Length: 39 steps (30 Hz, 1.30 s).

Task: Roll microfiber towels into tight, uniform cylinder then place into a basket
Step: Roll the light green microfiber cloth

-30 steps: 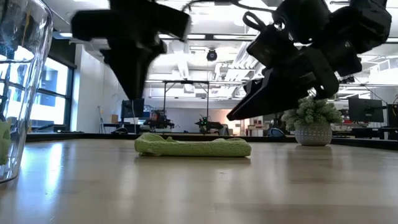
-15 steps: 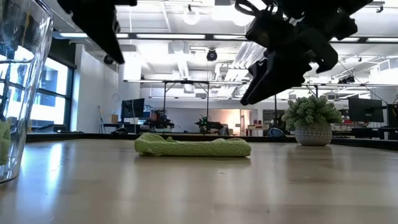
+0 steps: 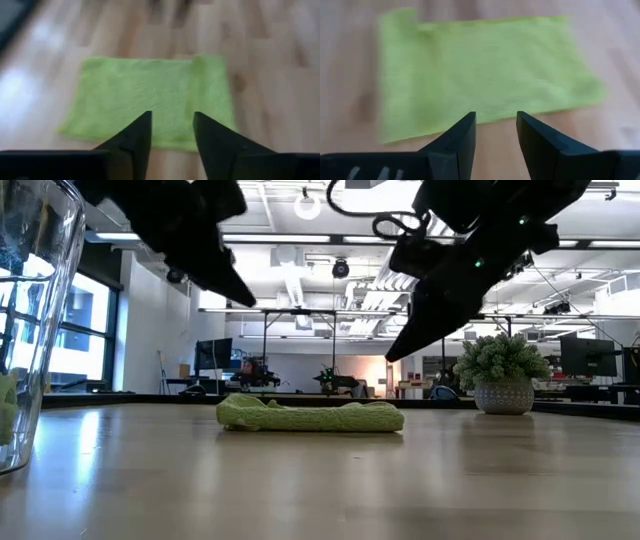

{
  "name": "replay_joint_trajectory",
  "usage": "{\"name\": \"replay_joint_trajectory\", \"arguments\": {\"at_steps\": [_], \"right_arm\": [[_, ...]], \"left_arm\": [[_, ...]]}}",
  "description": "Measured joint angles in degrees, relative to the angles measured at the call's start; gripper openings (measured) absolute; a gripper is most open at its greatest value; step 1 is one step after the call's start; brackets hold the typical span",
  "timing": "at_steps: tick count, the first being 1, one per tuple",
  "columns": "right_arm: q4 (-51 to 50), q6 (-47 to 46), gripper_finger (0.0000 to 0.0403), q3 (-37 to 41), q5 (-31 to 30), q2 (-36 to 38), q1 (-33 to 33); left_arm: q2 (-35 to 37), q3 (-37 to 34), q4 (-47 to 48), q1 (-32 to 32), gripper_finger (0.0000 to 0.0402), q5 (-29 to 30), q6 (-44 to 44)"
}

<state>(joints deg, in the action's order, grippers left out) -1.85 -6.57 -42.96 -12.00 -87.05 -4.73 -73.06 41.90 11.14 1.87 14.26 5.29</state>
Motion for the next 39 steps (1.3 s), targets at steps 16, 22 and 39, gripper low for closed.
{"name": "replay_joint_trajectory", "arguments": {"at_steps": [16, 22, 39], "right_arm": [[5.7, 12.3, 0.0135, 0.0, 5.7, -0.9, 0.3], [8.3, 14.1, 0.0135, 0.0, 6.6, -5.4, -2.3], [12.4, 14.8, 0.0135, 0.0, 9.0, -8.7, -8.4]], "left_arm": [[-17.0, 0.0, -5.3, 2.0, 0.0178, -9.5, -16.7], [-20.9, 0.2, -5.2, 3.3, 0.0177, -8.8, -27.3], [-21.4, 0.3, -5.5, 10.0, 0.0177, 2.9, -55.5]]}}
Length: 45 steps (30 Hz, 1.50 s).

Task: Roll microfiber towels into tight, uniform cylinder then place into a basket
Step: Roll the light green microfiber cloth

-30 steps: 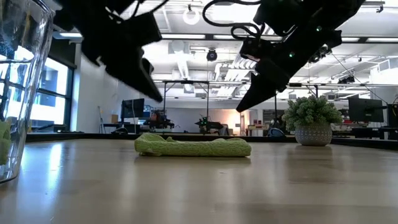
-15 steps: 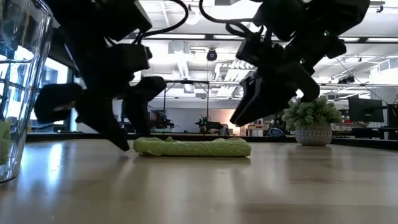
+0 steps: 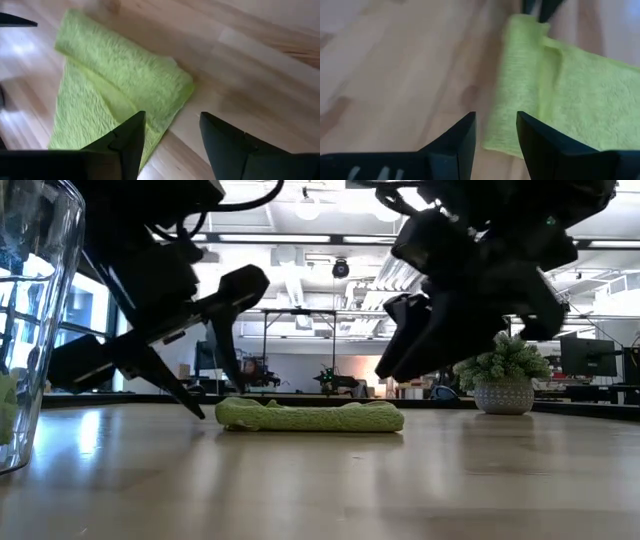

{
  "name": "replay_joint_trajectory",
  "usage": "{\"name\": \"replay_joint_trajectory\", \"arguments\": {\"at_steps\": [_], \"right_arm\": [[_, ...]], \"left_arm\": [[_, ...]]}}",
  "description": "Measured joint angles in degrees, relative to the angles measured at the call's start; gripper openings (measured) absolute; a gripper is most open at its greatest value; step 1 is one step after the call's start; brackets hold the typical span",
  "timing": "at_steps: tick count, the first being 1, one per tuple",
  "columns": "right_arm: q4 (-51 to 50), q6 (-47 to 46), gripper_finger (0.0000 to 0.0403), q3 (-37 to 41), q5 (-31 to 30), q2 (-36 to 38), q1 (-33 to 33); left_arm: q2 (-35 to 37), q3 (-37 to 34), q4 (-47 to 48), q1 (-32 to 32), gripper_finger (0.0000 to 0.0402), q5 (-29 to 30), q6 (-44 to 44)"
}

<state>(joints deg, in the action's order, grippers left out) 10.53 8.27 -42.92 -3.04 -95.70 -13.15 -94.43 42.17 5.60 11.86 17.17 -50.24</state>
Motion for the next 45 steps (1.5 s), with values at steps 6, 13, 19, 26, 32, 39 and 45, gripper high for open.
{"name": "replay_joint_trajectory", "arguments": {"at_steps": [6, 13, 19, 26, 32, 39, 45], "right_arm": [[0.0, 3.7, 0.0135, 0.0, -0.4, 0.0, -1.3], [-1.2, 3.8, 0.0135, 0.0, -1.0, -1.7, -1.1], [-1.3, 3.8, 0.0135, 0.0, -0.6, -5.1, -2.0], [-0.6, 5.7, 0.0135, -0.1, -4.0, -6.7, -2.1], [-1.9, 6.2, 0.0135, 0.1, -8.9, -4.9, -3.1], [-3.7, 5.5, 0.0135, 0.0, -13.4, -4.5, -4.4], [-4.1, 1.5, 0.0135, -0.1, -12.6, -6.4, -3.2]], "left_arm": [[-1.7, 0.0, -3.8, 0.0, 0.0177, -1.6, -1.9], [-6.9, 0.3, -10.4, -0.1, 0.0176, -1.0, -0.6], [-7.9, 0.2, -12.3, -0.2, 0.0163, 0.8, 7.2], [-7.7, 0.1, -11.8, -0.3, 0.0133, -2.4, 13.6], [-7.7, 0.1, -11.6, -0.5, 0.0105, -2.6, 17.5], [-7.8, 0.0, -11.9, -0.6, 0.0084, -3.0, 17.7], [-7.8, 0.0, -12.9, -0.6, 0.0074, -3.0, 19.3]]}}
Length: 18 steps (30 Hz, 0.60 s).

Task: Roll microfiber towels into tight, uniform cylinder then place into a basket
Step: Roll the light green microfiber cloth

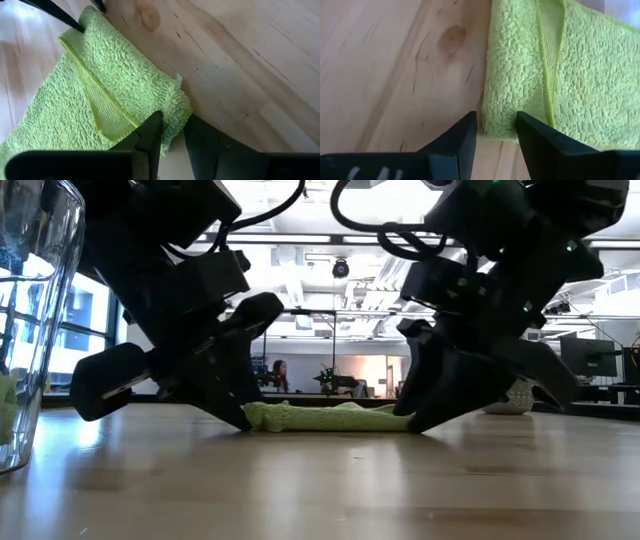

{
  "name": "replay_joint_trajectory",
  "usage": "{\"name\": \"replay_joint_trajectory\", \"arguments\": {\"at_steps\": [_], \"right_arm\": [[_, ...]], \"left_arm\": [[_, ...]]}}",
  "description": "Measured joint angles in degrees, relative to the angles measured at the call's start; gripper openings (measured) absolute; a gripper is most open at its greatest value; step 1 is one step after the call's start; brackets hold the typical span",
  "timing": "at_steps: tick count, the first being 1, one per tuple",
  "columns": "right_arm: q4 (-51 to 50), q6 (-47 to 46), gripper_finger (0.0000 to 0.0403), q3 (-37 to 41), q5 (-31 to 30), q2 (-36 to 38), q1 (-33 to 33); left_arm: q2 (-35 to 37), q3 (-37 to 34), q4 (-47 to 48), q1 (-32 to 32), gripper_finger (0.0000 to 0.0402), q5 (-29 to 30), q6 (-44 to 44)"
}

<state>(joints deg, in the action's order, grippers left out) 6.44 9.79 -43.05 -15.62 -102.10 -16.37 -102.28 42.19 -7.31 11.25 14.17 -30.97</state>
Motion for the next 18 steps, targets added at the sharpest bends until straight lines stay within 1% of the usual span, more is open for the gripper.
{"name": "replay_joint_trajectory", "arguments": {"at_steps": [5, 8, 11, 14, 18], "right_arm": [[-0.1, -4.9, 0.0135, 0.0, 0.8, -0.1, 1.3], [-2.0, -10.2, 0.0135, -0.1, 2.5, -0.1, 2.1], [-3.5, -15.6, 0.0131, -0.2, 2.8, -0.1, 2.7], [-3.8, -17.0, 0.0112, -0.1, 3.6, -0.1, 3.2], [-3.9, -17.0, 0.0064, -0.1, 5.0, -0.2, 4.0]], "left_arm": [[0.0, 0.0, -0.5, 0.0, 0.0074, 0.0, 2.0], [-0.1, -0.1, -1.5, 0.0, 0.0073, 0.0, 6.6], [-0.2, -0.1, -2.1, 0.0, 0.0069, -0.3, 10.8], [-0.2, -0.1, -2.1, 0.0, 0.0058, -0.9, 13.7], [-0.1, -0.1, -2.3, -0.8, 0.0042, -4.4, 18.8]]}}
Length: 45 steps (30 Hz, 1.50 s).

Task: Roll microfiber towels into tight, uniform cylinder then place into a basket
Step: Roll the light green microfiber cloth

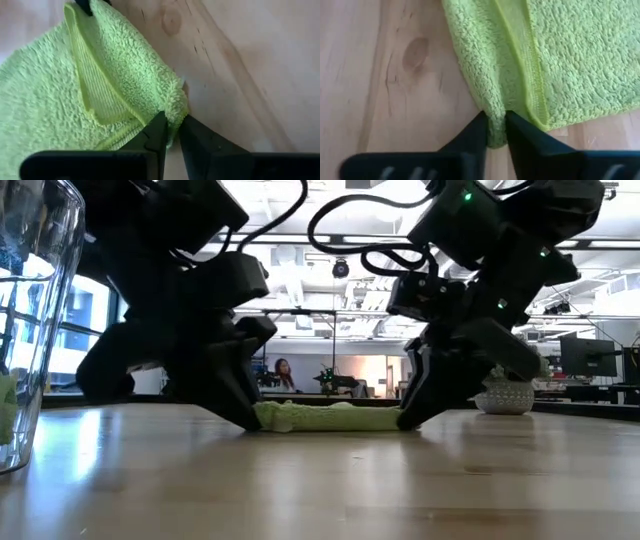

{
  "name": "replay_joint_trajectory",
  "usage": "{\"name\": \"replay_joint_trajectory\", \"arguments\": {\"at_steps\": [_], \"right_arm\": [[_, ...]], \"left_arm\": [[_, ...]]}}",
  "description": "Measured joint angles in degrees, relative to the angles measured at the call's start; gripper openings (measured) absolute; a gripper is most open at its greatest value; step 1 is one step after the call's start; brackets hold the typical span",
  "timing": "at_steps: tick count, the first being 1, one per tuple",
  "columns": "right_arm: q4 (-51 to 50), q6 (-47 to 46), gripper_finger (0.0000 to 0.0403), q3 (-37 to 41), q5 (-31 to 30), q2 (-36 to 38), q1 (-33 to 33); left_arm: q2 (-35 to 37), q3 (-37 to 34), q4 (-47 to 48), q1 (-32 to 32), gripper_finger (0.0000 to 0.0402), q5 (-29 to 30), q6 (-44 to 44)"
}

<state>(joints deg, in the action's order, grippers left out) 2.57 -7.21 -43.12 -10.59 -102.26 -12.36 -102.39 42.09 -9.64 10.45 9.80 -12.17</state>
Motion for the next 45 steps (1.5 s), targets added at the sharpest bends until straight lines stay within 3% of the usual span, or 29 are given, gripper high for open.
{"name": "replay_joint_trajectory", "arguments": {"at_steps": [4, 7, 14, 16, 23, 28, 36, 43, 45], "right_arm": [[0.0, -0.1, 0.0011, 0.1, 3.4, 0.0, 1.5], [0.3, -1.3, 0.001, 0.2, 8.4, 0.8, 3.5], [1.7, -8.7, 0.0003, 0.4, 30.3, 3.8, 11.9], [2.0, -12.4, 0.0004, 0.4, 33.9, 3.8, 14.0], [2.2, -19.1, 0.0002, 0.3, 35.1, 3.6, 17.6], [3.8, -22.4, 0.0002, 0.1, 34.2, 2.2, 18.1], [5.8, -22.6, 0.0002, 0.1, 33.5, -0.3, 18.1], [7.3, -24.0, 0.0002, 0.1, 31.0, -0.3, 18.1], [7.1, -25.3, 0.0002, 0.2, 30.1, -0.2, 18.2]], "left_arm": [[0.0, 0.0, -0.5, -1.3, 0.003, -3.8, 5.7], [0.0, 0.0, -0.8, -2.2, 0.0021, -6.5, 9.3], [0.0, 0.1, -1.0, -3.4, 0.0014, -10.7, 17.0], [0.1, 0.1, -1.1, -3.7, 0.0014, -11.1, 19.5], [1.9, 0.0, 0.0, -6.7, 0.0014, -14.5, 38.6], [2.8, 0.1, 1.0, -7.0, 0.0015, -19.2, 44.7], [2.9, 0.1, 5.9, -7.2, 0.0021, -19.0, 46.0], [6.1, 0.3, 16.9, -9.5, 0.0072, -17.6, 39.1], [8.5, -0.3, 20.0, -10.3, 0.0083, -19.5, 35.5]]}}
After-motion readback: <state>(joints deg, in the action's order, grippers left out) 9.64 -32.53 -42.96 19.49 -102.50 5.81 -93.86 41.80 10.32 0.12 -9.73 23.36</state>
